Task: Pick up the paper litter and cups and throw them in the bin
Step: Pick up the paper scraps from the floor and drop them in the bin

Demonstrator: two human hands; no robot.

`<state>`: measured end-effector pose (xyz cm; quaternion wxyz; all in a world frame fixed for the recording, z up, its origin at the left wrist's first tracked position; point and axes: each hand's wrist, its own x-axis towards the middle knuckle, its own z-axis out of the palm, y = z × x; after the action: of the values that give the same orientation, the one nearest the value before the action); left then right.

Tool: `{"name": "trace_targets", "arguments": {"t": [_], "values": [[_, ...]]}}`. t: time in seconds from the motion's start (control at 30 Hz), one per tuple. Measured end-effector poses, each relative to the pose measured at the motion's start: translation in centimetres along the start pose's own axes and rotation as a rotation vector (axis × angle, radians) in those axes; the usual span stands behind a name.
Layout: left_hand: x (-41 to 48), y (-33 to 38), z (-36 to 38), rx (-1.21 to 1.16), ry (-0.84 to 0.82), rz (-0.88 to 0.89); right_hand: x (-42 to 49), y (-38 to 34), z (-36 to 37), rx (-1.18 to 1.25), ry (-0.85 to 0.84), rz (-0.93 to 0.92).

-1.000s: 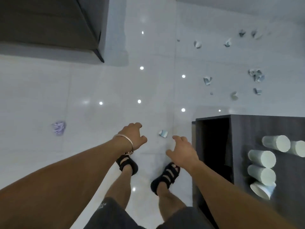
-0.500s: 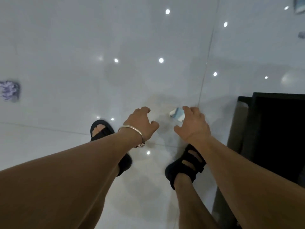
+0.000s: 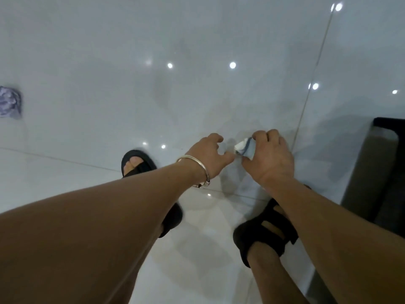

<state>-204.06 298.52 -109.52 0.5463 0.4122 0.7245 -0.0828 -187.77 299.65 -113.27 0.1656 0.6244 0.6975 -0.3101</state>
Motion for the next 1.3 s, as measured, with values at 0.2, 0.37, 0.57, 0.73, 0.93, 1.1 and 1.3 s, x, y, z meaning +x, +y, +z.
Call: {"name": "trace_targets", "arguments": {"t": [0.2,0.37,0.57,0.73,0.93,1.1,1.3], "values": [[-7.0,1.3,-6.7,-0.206,-0.007,0.048,-5.2,-6.6,-8.2,0.106,0.114,-0.289],[-13.2,2.2,-14.0,-0.184,0.045,0.132,-8.2,-12.6,-15.9,0.082,0.123,-0.445],[-18.6,-1.9,-19.3,-0.293,0.179,0.038,-9.7,-20.5,-20.2,-0.029,0.042,-0.606],[-21.2,-11.0,-21.4,-0.359,0.323,-0.19,-8.6,-26.8,-18.9,-0.28,-0.114,-0.636],[-25.6,-23.8,-23.9,-0.578,0.409,-0.387,-7.9,-39.7,-14.6,-0.496,-0.194,-0.743],[-28.5,-31.6,-27.4,-0.702,0.523,-0.486,-8.9,-52.0,-11.3,-0.549,-0.23,-0.864],[-28.1,-36.7,-32.6,-0.839,0.687,-0.479,-6.7,-62.5,-8.4,-0.664,-0.237,-0.92]]}}
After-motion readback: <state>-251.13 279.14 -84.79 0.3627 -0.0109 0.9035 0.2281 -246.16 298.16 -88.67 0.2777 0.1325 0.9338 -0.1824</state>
